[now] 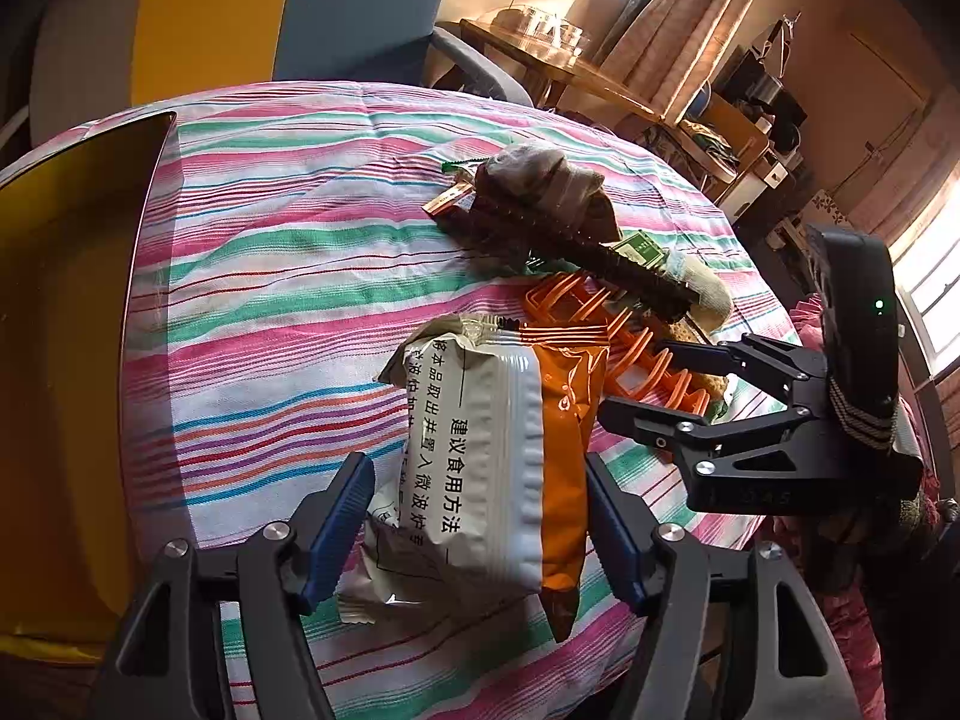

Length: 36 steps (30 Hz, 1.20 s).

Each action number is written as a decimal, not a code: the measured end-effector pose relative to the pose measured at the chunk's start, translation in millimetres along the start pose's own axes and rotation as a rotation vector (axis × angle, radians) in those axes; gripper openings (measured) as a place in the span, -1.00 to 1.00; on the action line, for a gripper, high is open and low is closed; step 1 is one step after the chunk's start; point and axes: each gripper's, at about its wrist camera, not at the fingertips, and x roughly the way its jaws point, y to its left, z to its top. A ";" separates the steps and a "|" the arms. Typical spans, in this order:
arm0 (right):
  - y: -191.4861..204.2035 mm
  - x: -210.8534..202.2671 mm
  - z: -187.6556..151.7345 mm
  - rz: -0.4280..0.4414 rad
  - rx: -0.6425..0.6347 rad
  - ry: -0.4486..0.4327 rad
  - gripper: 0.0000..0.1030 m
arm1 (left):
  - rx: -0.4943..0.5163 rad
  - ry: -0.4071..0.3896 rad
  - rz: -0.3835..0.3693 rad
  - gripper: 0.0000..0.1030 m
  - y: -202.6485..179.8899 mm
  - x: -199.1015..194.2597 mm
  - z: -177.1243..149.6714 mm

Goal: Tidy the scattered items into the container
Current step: 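Close left tool on the snack packet while right tool grasps the orange rack, then carry the snack packet with left tool while right tool carries the rack into the tray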

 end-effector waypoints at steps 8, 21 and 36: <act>13.0 -13.4 -16.5 -0.039 0.017 -0.006 -0.04 | 0.071 -0.002 0.022 0.39 -9.2 -0.7 -1.9; 15.7 -31.7 -55.5 -0.029 0.191 -0.074 0.02 | 0.158 0.017 0.066 0.45 -17.4 6.8 5.0; 26.3 -28.4 -57.4 -0.095 0.152 -0.099 -0.04 | 0.135 -0.022 0.088 0.33 -21.1 12.2 -1.8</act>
